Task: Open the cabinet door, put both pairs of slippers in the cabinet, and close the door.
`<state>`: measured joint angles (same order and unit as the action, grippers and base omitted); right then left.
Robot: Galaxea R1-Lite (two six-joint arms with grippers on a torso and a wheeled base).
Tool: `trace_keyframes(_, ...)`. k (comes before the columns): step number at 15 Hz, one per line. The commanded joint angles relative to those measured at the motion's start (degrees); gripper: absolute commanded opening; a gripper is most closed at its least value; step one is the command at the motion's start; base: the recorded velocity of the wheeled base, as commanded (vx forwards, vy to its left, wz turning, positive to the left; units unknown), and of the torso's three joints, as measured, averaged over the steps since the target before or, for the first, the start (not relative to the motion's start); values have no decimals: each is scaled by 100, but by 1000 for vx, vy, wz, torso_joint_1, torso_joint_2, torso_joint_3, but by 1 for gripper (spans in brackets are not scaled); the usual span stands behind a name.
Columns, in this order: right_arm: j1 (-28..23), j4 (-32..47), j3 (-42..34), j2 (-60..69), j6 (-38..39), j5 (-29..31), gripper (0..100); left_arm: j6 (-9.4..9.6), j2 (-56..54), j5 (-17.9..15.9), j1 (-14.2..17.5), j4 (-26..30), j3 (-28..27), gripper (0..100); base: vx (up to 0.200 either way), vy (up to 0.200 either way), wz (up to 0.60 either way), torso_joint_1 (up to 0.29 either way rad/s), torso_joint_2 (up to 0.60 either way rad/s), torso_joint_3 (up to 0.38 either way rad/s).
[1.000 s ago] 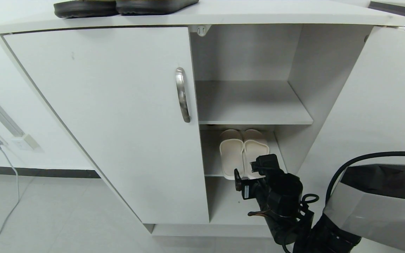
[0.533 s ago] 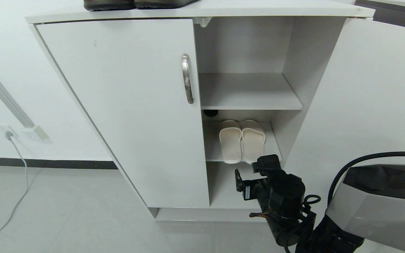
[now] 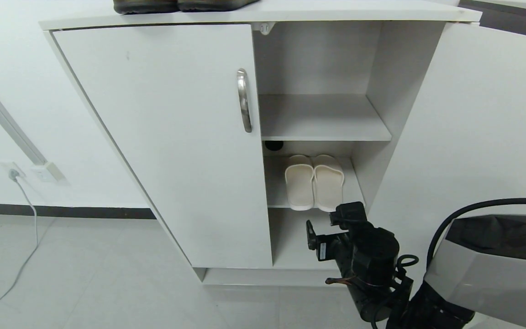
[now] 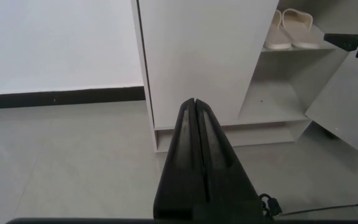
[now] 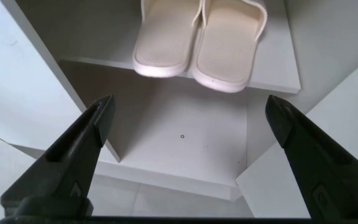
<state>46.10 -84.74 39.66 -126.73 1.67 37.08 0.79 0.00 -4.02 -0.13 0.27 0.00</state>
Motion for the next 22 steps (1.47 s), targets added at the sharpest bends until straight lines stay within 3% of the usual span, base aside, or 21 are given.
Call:
trace_keyframes(1, 4, -34, -28, 0, 0, 1, 100, 0, 9, -2, -4, 0, 0, 0, 0, 0, 0, 0, 0, 0)
trace_keyframes(10, 4, -52, -90, 0, -9, 18, 100, 9, 9, -2, -4, 0, 0, 0, 0, 0, 0, 2, 2, 149)
trace_keyframes(19, -14, -43, -134, -44, -26, 18, 100, 9, 9, -2, -4, 0, 0, 0, 0, 0, 0, 0, 0, 0)
trace_keyframes(22, -23, -43, -142, -44, -26, 18, 100, 9, 9, -2, 5, 0, 0, 0, 0, 200, 0, 4, 2, 6)
